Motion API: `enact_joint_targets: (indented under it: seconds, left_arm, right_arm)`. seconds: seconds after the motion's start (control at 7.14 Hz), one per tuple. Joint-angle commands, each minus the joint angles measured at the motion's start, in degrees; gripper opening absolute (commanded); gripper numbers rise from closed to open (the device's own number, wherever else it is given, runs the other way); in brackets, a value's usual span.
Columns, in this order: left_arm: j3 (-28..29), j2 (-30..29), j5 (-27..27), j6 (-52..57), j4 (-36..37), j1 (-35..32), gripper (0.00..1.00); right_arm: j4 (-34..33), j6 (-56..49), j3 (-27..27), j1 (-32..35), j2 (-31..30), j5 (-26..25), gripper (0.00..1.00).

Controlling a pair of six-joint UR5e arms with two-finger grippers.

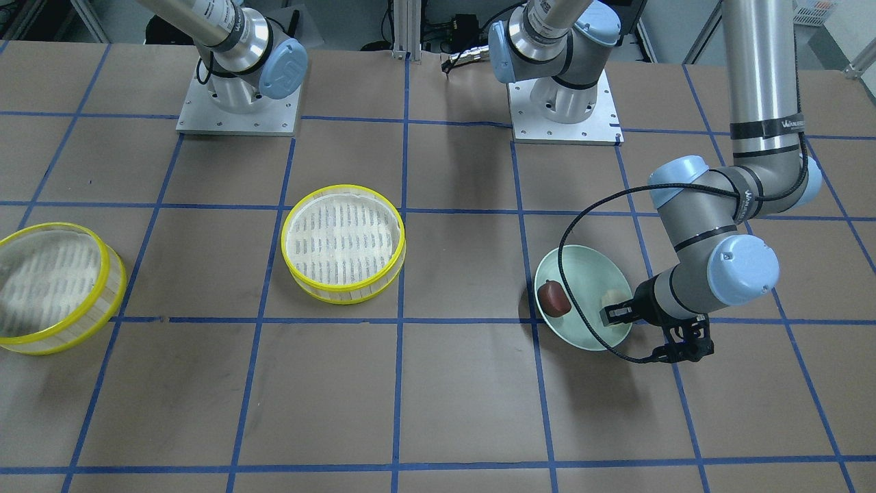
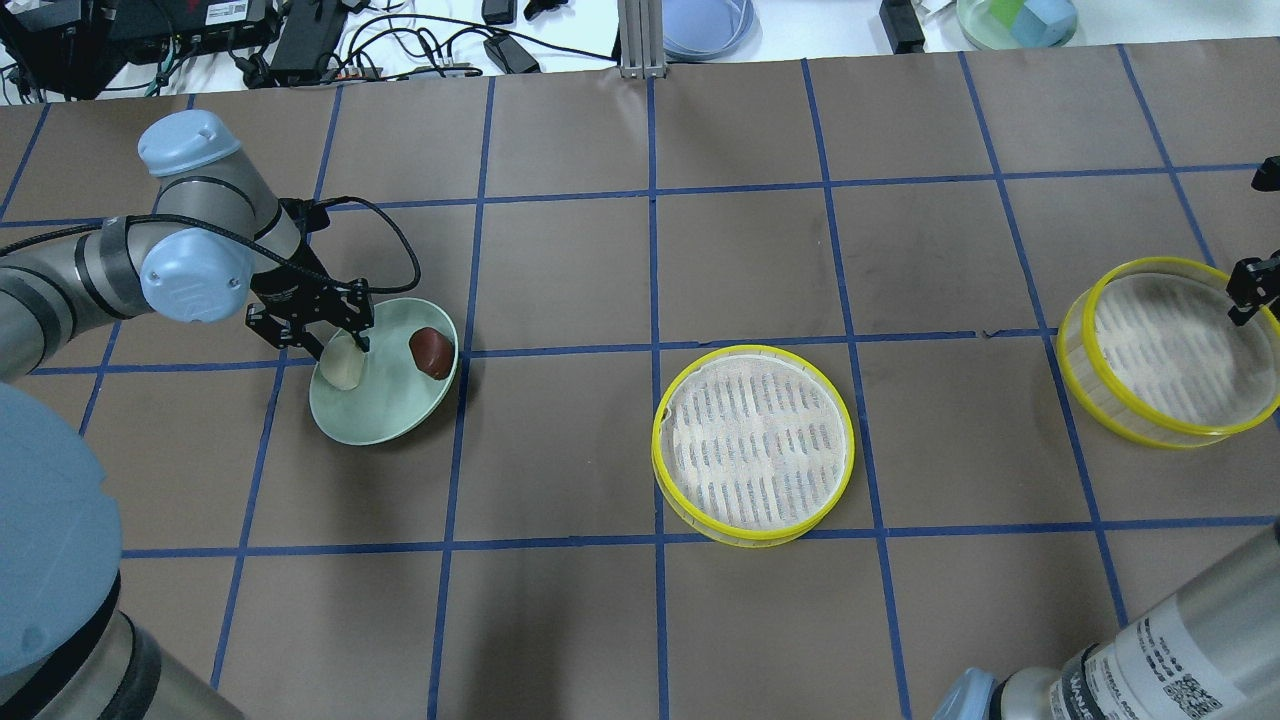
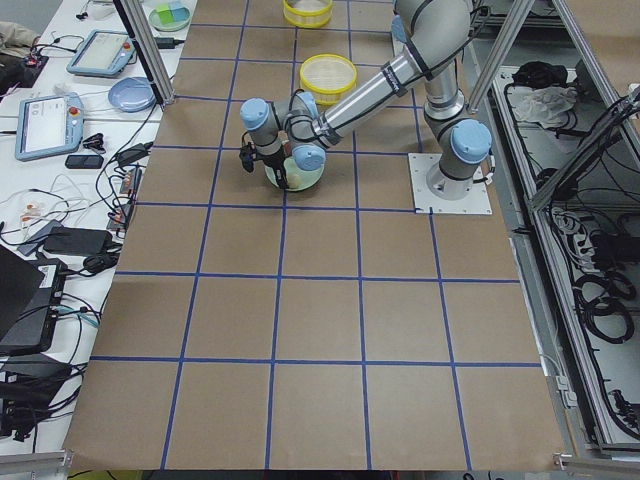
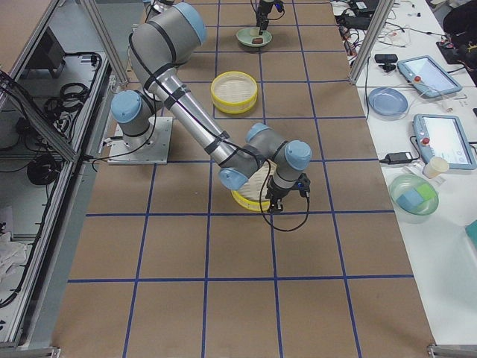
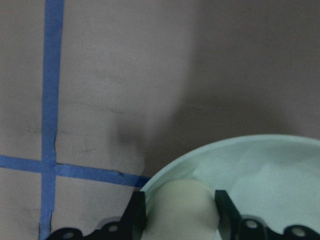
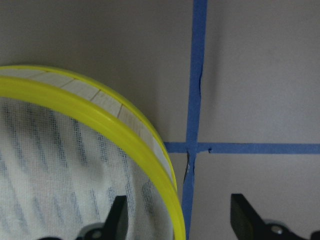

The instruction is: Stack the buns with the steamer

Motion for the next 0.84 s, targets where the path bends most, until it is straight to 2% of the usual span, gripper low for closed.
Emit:
enact_joint_targets:
  seconds: [0.0,0.7]
  left_arm:
    - [-0.03,-0.1,0.01,0.22,0.12,0.0,0.25]
    - [2.77,1.12,0.01,0.92,0.21,0.0,0.23]
  right_arm:
    - [0.24,-1.14,-0.09,0.0,-0.04,0.39,0.15]
    - [8.32,0.35,-0.09,1.57,-9.16,0.48,0.14]
